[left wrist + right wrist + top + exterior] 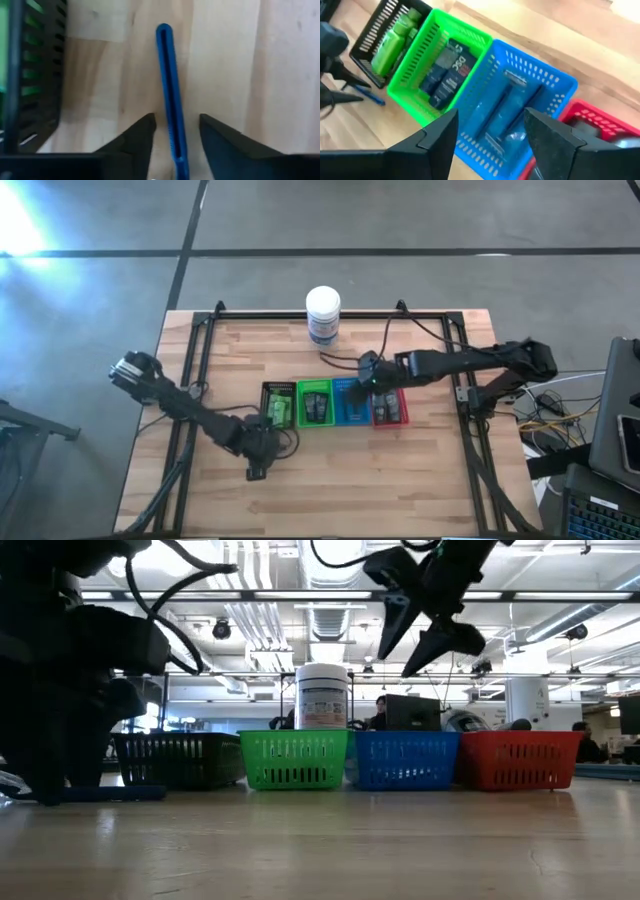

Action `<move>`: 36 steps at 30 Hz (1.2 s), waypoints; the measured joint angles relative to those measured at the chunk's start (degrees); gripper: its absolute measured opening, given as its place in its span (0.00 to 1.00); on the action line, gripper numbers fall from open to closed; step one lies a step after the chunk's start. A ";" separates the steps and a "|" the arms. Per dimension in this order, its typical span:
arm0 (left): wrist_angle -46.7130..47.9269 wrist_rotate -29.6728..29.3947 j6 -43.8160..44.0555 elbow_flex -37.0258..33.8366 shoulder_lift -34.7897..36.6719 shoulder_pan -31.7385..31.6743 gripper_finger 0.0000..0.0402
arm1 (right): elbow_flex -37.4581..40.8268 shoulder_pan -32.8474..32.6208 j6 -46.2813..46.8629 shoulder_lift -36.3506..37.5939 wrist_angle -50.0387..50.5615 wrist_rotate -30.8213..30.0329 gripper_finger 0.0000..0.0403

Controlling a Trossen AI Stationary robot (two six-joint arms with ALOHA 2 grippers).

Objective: Pick & Place Travel size toiletries
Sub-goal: Put the blue razor into the blue bin

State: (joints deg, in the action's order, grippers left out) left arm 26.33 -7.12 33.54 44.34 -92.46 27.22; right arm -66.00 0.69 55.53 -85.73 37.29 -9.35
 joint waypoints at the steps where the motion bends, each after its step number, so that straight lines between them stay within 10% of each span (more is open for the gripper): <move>1: -0.02 -1.21 0.02 0.00 -0.40 0.31 0.37 | 0.00 -0.60 0.00 0.32 0.60 -0.56 0.54; 11: -4.00 -8.02 1.35 0.71 -4.94 3.31 0.05 | -0.02 -6.18 2.72 4.56 4.06 -5.29 0.45; 20: -5.26 -7.10 13.66 2.58 2.87 3.49 0.05 | -0.02 -11.26 6.13 9.94 6.14 -5.37 0.35; 28: -28.96 -9.53 16.08 2.08 14.28 -1.79 0.05 | 0.07 -15.49 5.61 10.36 -4.13 -0.83 0.32; 36: -49.45 -4.68 12.47 2.12 15.06 -10.00 0.05 | 0.11 -16.98 2.84 6.94 -17.70 -0.92 0.50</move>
State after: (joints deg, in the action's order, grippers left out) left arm -23.12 -11.79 46.01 46.46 -77.40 17.22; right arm -65.89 -16.29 58.37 -78.79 19.59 -10.27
